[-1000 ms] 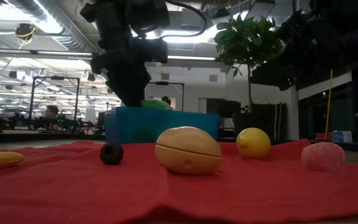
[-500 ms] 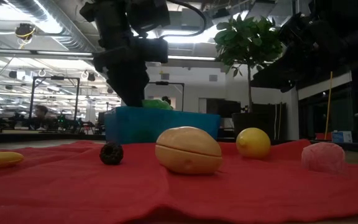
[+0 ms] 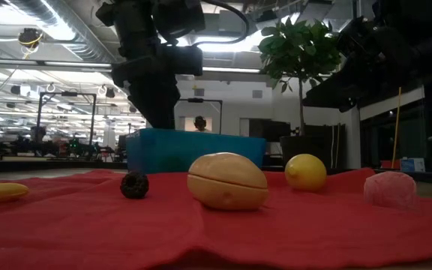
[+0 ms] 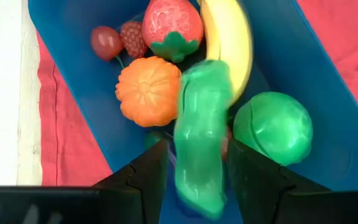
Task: Pick and placing Produce into tupperware
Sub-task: Put the peas into the blue bin, then put the lemon into the blue bin
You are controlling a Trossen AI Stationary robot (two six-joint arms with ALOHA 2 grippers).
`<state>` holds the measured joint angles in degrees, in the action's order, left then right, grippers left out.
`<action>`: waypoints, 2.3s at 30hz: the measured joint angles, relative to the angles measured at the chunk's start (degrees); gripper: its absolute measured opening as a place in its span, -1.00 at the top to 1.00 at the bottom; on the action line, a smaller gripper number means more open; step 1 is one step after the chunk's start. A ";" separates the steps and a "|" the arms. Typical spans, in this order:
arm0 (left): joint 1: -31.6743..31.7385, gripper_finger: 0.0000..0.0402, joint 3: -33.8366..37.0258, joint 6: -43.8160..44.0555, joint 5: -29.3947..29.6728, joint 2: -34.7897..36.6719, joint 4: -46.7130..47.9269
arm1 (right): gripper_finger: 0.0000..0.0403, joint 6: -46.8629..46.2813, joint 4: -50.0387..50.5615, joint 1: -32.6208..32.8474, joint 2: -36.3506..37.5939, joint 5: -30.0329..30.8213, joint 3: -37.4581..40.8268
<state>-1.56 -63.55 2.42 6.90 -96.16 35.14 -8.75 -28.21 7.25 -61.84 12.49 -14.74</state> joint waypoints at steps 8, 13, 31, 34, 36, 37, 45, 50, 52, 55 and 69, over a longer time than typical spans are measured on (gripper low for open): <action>0.00 0.01 0.00 -3.33 0.02 0.00 -0.09 | 0.19 0.03 -0.02 0.60 0.00 -0.04 0.00; -0.81 0.00 0.07 -4.29 0.08 1.77 -2.51 | 0.19 0.28 -0.35 0.61 0.00 -0.04 0.00; -10.41 0.04 16.45 -4.24 2.22 18.96 -28.97 | 0.19 5.71 -9.68 0.61 -0.04 -18.18 -0.02; -12.74 0.04 21.81 -2.59 6.10 24.70 -32.80 | 0.19 3.28 -9.55 0.56 -0.04 -18.14 -0.02; -14.42 0.03 24.92 -1.52 9.16 27.93 -34.07 | 0.19 2.90 -9.46 0.43 -0.02 -18.14 -0.02; -15.16 0.03 26.41 -1.10 10.59 29.47 -34.48 | 0.19 2.73 -9.48 0.35 -0.02 -18.14 -0.02; -19.10 0.05 34.53 4.58 18.20 36.96 -35.97 | 0.19 -2.34 -9.53 0.10 -0.02 -14.10 -0.02; -19.50 0.03 36.04 7.09 20.93 37.74 -36.04 | 0.17 -4.48 -6.89 -0.15 -0.02 -10.60 -0.02; -19.48 0.03 36.04 7.68 22.04 37.78 -36.18 | 0.13 -4.50 -6.49 -0.53 -0.02 -10.58 -0.04; -19.47 0.04 36.04 7.76 23.11 37.77 -36.17 | 0.00 -4.44 -6.36 -1.30 -0.02 -9.09 -0.04; -19.45 0.07 36.04 7.84 23.96 37.77 -36.12 | -0.36 4.70 1.65 -5.90 -0.02 -10.47 -8.34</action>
<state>-21.02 -27.51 10.26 30.85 -58.39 -0.98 -4.05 -26.55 1.34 -61.87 2.02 -23.08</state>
